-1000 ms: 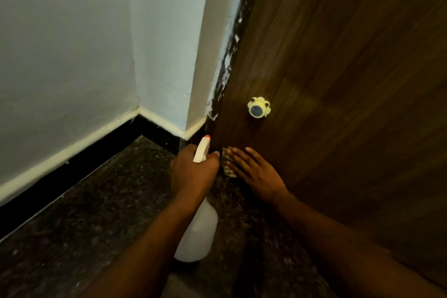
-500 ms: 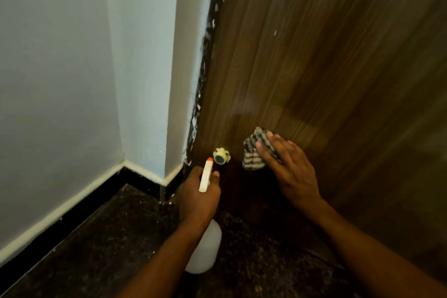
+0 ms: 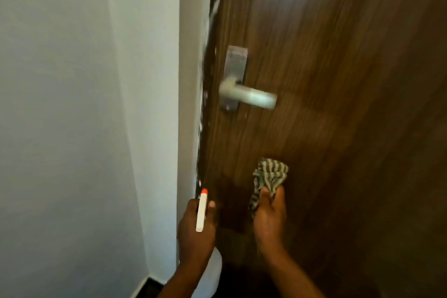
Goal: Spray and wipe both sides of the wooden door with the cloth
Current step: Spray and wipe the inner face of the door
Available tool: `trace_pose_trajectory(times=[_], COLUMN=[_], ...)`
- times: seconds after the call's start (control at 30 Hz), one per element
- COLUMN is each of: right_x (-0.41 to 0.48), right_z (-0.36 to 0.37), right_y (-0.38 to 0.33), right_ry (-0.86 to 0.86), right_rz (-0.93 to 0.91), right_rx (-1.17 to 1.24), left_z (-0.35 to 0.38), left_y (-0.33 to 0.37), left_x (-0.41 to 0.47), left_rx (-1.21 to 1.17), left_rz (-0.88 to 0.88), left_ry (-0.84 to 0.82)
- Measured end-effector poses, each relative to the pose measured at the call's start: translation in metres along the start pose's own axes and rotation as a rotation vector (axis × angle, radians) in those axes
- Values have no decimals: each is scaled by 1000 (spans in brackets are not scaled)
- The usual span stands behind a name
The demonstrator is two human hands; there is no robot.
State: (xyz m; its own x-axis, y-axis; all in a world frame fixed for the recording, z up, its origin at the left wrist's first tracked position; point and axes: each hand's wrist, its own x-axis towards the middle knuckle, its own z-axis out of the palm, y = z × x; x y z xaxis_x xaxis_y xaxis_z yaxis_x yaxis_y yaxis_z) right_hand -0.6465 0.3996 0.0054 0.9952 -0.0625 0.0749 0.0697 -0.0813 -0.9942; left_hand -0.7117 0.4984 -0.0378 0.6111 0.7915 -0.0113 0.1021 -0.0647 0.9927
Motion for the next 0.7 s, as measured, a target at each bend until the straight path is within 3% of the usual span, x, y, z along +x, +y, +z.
trace_pose_trajectory(times=[0.13,0.2,0.33,0.5,0.7], right_x=[2,7,27,27,30], right_z=[-22,-32,-27,18,44], right_y=[-131,-190,-272,-291,-277], right_ry=[71,68,-104,-410,-360], right_rz=[66,11,-167,-264,-209], right_rx=[-31,-114,-563,-1077,-1227], left_z=[-26,-42,-68,-87,-107], left_y=[132,187,263,291,279], left_x=[-4,-11,-10,0,19], left_rx=[-39,-61,-32,14,42], left_rz=[-28,-14,38,63,54], left_ry=[-57,-88,-135,-175,-233])
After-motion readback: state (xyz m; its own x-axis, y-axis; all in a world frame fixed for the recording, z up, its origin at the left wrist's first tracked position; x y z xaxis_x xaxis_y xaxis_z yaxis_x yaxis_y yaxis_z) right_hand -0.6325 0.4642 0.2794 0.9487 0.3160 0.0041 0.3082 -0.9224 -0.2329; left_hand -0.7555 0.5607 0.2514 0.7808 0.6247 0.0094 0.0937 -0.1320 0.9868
